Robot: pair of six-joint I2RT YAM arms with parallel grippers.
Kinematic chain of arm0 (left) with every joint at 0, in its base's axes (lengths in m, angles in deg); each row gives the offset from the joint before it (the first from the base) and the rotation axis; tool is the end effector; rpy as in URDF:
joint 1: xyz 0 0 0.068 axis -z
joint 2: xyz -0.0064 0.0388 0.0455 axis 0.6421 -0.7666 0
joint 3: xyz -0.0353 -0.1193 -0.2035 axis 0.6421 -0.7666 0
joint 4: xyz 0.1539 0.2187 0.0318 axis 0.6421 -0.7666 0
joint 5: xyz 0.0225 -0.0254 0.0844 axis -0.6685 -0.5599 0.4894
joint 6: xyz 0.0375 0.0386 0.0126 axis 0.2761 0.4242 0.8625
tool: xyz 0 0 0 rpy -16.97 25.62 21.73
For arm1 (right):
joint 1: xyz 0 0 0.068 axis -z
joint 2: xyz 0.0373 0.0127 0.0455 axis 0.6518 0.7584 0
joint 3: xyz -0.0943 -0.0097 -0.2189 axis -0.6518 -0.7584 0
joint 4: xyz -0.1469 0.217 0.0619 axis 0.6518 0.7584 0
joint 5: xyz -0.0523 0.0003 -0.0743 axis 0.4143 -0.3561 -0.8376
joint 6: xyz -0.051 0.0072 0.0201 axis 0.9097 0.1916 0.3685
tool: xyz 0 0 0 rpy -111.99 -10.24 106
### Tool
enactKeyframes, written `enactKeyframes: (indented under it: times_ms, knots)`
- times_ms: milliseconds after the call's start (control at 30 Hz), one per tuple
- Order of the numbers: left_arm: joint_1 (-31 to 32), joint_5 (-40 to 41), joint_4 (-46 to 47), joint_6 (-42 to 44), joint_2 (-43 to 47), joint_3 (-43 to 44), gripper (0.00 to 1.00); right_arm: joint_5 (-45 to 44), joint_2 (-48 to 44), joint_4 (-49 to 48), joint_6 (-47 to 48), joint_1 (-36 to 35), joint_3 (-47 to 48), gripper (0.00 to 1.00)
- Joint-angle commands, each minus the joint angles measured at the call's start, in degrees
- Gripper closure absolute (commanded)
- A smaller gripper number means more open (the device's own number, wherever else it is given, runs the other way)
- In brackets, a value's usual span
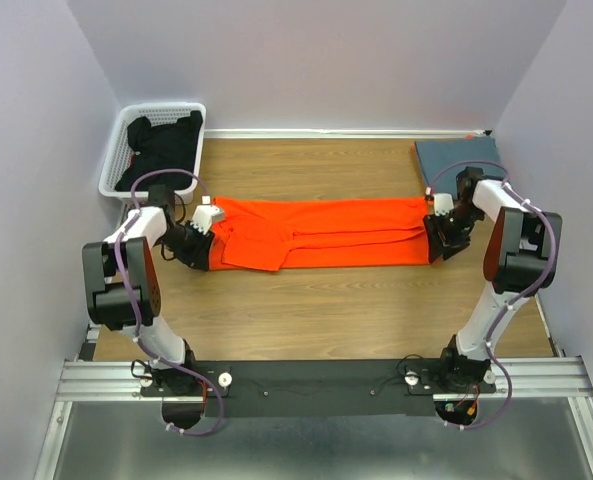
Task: Fold and stack the t-shirts
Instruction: Fold the tshirt
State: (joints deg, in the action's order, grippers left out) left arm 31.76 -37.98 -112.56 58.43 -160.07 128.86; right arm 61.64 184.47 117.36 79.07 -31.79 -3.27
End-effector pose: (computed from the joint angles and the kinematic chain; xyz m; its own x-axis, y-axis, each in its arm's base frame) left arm 0.2980 0.0241 0.1275 -0.7753 0.4755 -0.4158 0.6072 0.7424 -0.2832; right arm 0.3377 -0.0435 0.1209 -0.9578 -0.2776 -0.0745 -0.2874 0.9289 0.2337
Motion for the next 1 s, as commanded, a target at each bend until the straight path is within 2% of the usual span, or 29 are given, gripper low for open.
enactKeyframes:
  times_ms: [0, 133, 333, 433, 633, 733, 967]
  knots:
    - [-0.5, -2.9, -2.4, 1.2, 7.3, 1.9, 0.58, 3.0, -6.3, 4.1, 0.9, 0.7, 3.7, 0.43]
    - [1.1, -3.8, -4.1, 2.0, 10.8, 3.3, 0.58, 7.7, -8.3, 5.7, -0.7, -0.8, 6.5, 0.43]
    - [5.6, -2.1, -2.5, -2.4, 9.0, 2.0, 0.59, 10.5, -5.3, 5.1, -4.1, -5.0, 9.1, 0.58]
    - [6.9, -3.4, -2.3, -3.1, 6.6, 2.8, 0.59, 10.6, -3.8, 4.1, -5.1, -7.3, 10.2, 0.61]
    - [8.0, -5.0, -1.1, -5.0, 1.5, 3.2, 0.59, 8.4, -2.4, 0.8, -6.3, -10.8, 8.6, 0.63]
    - [8.0, -4.9, 1.1, -6.3, -0.9, 2.8, 0.55, 7.6, -1.7, -0.6, -6.3, -10.9, 7.3, 0.64]
    - [12.1, -6.4, -0.1, -3.8, -0.3, 3.5, 0.53, 5.1, -0.7, -2.3, -5.9, -10.9, 5.7, 0.64]
